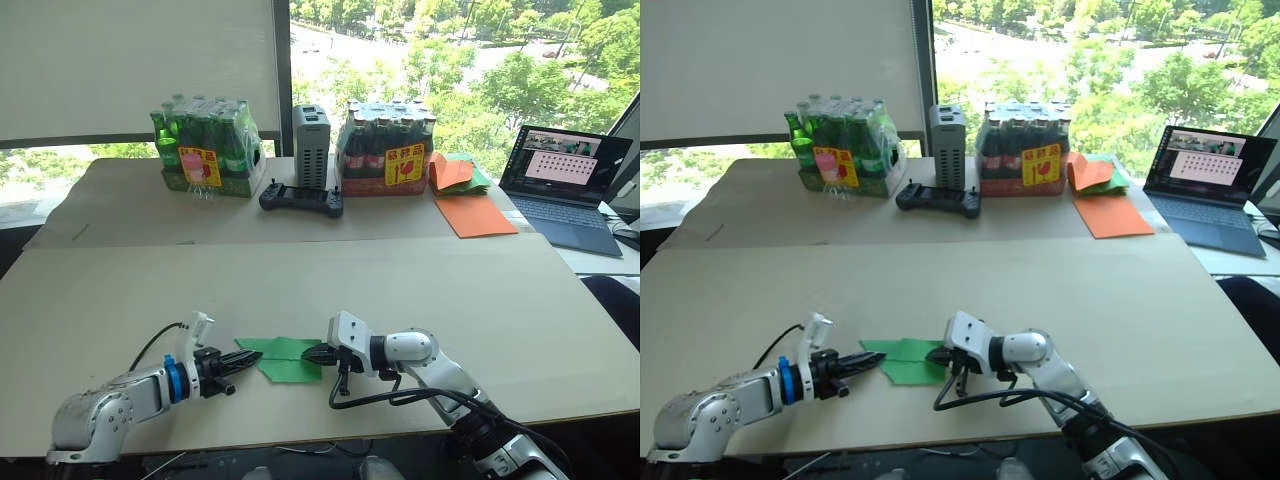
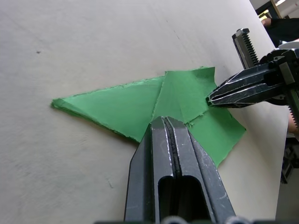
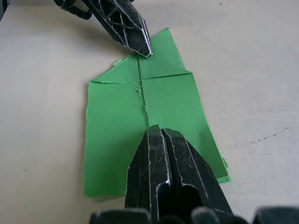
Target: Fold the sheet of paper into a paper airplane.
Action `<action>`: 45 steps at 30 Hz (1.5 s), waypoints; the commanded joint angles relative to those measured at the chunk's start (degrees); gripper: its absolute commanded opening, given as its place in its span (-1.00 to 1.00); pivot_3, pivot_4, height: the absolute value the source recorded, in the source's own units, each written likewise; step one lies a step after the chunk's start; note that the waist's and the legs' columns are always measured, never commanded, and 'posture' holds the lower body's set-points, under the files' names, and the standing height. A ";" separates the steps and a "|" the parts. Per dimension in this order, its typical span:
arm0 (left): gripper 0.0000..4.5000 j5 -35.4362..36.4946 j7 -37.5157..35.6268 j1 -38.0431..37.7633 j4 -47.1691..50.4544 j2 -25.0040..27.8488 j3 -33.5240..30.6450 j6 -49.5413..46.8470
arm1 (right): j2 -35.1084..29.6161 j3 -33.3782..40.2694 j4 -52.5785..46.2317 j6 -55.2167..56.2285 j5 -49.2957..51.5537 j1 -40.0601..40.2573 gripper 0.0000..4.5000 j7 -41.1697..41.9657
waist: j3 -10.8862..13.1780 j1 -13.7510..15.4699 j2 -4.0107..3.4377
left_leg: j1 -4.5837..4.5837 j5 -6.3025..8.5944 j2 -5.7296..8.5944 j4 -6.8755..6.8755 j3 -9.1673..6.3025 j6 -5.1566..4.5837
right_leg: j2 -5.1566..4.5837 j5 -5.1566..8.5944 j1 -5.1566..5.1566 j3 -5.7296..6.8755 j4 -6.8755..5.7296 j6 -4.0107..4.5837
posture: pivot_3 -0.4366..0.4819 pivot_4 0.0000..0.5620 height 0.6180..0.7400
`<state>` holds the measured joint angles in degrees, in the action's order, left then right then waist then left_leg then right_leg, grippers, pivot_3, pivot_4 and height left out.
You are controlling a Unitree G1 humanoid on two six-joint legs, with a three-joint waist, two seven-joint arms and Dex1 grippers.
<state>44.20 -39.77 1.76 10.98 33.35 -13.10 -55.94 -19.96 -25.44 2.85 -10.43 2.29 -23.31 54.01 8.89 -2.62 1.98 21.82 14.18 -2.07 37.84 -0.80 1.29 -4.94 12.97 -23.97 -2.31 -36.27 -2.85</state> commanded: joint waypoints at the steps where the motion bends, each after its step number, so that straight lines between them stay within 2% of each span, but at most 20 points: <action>1: -1.00 -2.23 2.85 -1.74 -2.78 1.31 -2.21 -0.33 | -0.84 -0.60 0.68 -1.09 -0.87 0.55 -0.99 0.72 | 0.00 0.03 0.00 | -0.01 0.00 0.00 0.00 0.00 0.00 | 0.00 0.00 0.01 0.00 0.00 0.00 | -0.05 -0.47 0.78; 11: -1.00 2.80 4.83 -1.34 1.97 -1.15 -4.26 -3.41 | -0.02 0.41 -0.54 -1.69 1.70 0.40 -0.99 2.15 | 0.00 0.07 0.00 | 0.03 0.00 0.00 0.00 0.00 0.00 | 0.00 0.00 -0.01 0.00 0.01 0.00 | -0.05 -0.47 0.78; 17: -1.00 4.61 6.96 -1.10 2.74 -2.40 -5.41 -4.15 | 1.56 5.20 -6.51 -5.23 10.17 0.47 -0.99 4.08 | 0.01 0.23 0.00 | 0.21 0.00 0.00 0.00 -0.02 0.00 | -0.01 0.00 -0.14 0.01 0.04 0.00 | -0.05 -0.47 0.78; 25: -1.00 8.61 7.51 -3.02 4.33 -2.64 -8.08 -4.99 | 3.48 12.03 -15.60 -15.48 20.30 -2.40 -0.99 0.50 | 0.02 0.16 -0.01 | 0.23 0.00 0.00 0.00 -0.04 0.00 | -0.01 0.00 -0.17 0.01 0.03 0.01 | -0.05 -0.47 0.78; 26: -1.00 9.35 7.49 -3.38 4.48 -2.60 -8.51 -5.21 | 3.35 12.35 -16.20 -16.27 20.85 -2.62 -0.73 0.25 | 0.02 0.21 -0.01 | 0.25 0.00 0.00 0.00 -0.05 0.00 | -0.01 0.00 -0.19 0.02 0.04 0.01 | -0.05 -0.47 0.78; 33: -1.00 15.01 6.91 -5.80 7.33 -2.15 -11.76 -5.85 | -0.19 10.09 -13.65 -13.53 17.24 -0.74 0.31 0.84 | 0.03 0.35 0.00 | 0.31 0.00 0.02 0.00 -0.03 0.00 | -0.04 0.00 -0.19 0.04 0.09 0.00 | -0.05 -0.47 0.78; 45: -1.00 22.02 6.53 -9.54 11.05 0.33 -14.57 -5.81 | 2.11 12.34 -4.42 -21.42 18.07 -2.51 0.31 -4.23 | 0.04 0.22 0.01 | 0.31 0.00 0.01 0.00 -0.02 0.00 | -0.02 0.00 -0.21 0.03 0.09 0.01 | -0.05 -0.47 0.78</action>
<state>64.59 -32.74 -7.62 20.10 33.02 -26.28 -62.31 -17.99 -14.57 -1.24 -30.83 19.32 -24.67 50.01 8.93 -2.40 1.99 22.14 14.18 -2.06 37.83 -0.82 1.30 -4.96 12.97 -24.18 -2.28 -36.18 -2.84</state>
